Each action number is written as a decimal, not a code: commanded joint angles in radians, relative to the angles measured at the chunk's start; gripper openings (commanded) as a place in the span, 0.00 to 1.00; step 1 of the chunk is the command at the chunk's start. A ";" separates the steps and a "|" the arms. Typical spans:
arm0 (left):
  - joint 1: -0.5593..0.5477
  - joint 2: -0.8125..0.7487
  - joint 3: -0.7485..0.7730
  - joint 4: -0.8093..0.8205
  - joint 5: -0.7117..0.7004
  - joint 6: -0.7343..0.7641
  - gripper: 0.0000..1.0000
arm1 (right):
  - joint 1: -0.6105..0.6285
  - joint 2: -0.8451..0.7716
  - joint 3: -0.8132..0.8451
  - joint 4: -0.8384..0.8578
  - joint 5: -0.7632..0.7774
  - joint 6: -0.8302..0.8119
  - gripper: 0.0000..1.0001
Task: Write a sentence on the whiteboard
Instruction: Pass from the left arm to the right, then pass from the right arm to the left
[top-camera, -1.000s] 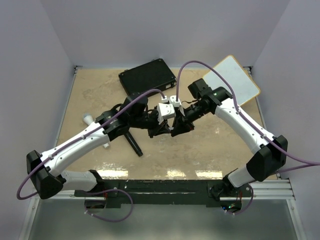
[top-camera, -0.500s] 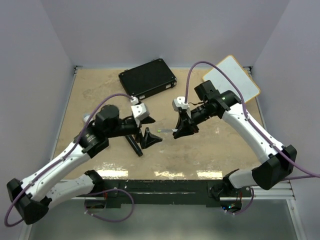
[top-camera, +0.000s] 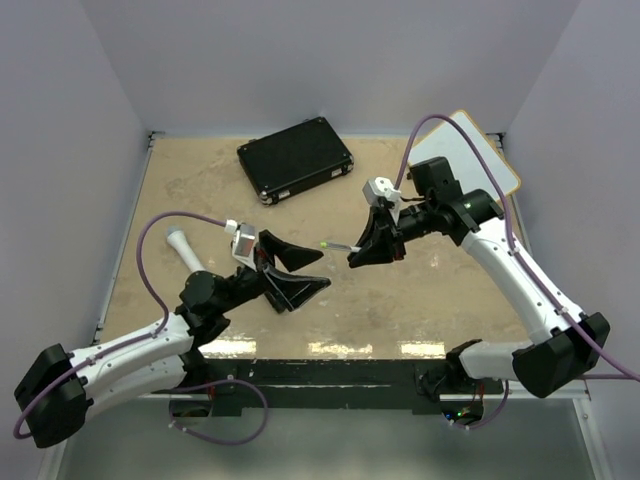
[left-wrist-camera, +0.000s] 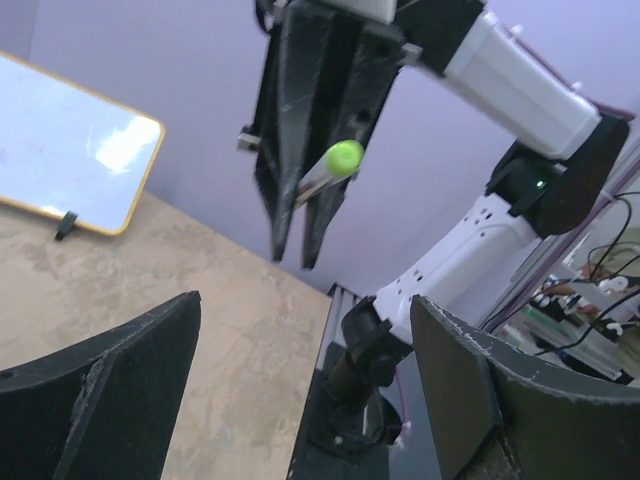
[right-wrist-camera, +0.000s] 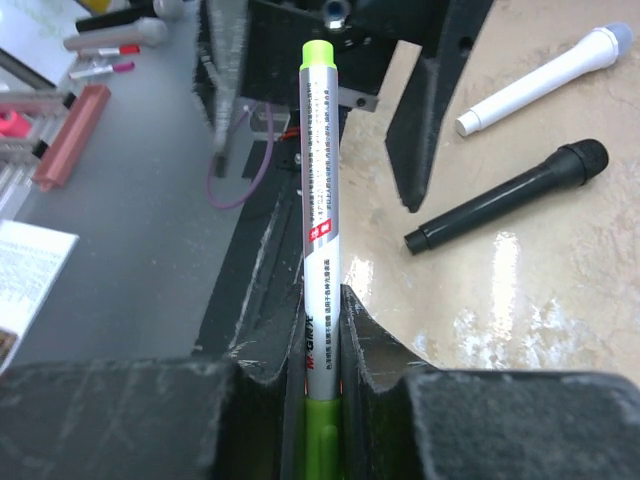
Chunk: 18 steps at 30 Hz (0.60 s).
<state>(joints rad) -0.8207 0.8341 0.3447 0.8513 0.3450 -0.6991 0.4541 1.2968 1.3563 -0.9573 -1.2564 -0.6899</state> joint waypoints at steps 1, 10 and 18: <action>-0.075 0.045 0.065 0.262 -0.148 0.021 0.90 | -0.005 -0.014 -0.051 0.149 -0.054 0.157 0.00; -0.087 0.154 0.105 0.345 -0.184 0.042 0.82 | -0.003 -0.044 -0.118 0.276 -0.063 0.286 0.00; -0.092 0.237 0.171 0.341 -0.163 0.041 0.65 | -0.003 -0.050 -0.154 0.336 -0.048 0.346 0.00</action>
<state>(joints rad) -0.9031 1.0512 0.4507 1.1076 0.1925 -0.6880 0.4522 1.2701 1.2137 -0.6811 -1.2804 -0.3946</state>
